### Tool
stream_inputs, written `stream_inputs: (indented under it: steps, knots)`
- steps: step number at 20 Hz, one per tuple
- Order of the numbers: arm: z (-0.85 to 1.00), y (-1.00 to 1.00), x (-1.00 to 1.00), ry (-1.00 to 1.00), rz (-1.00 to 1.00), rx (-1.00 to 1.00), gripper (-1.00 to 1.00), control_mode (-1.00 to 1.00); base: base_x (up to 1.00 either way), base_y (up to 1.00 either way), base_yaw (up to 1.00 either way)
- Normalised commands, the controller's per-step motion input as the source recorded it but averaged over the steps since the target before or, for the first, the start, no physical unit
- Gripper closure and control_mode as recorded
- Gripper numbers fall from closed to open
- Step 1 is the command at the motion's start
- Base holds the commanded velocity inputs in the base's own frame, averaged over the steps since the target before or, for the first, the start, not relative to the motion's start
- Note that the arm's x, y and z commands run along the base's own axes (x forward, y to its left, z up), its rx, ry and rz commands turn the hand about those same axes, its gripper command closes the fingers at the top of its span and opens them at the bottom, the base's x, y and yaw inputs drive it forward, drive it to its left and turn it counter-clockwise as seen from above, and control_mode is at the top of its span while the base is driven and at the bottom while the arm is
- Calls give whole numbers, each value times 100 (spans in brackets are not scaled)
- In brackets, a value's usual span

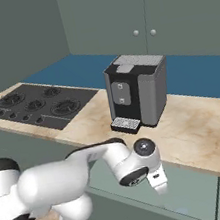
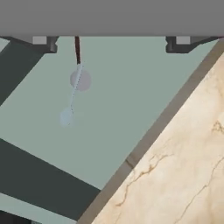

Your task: Organize the utensils by type. Pick up the wooden spoons from the counter and place them in the open cabinet. Then pick up the metallic utensils from the counter and place them in the open drawer.

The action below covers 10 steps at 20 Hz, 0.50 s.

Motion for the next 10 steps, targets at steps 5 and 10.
stream_inputs:
  steps: [5, 10]
  knots:
    - [99, 13, -1, 0, 18, -1, -100, -100, 0, 0, 0]
    - [96, 21, -6, 0, 32, -9, -100, -100, 0, 0, 0]
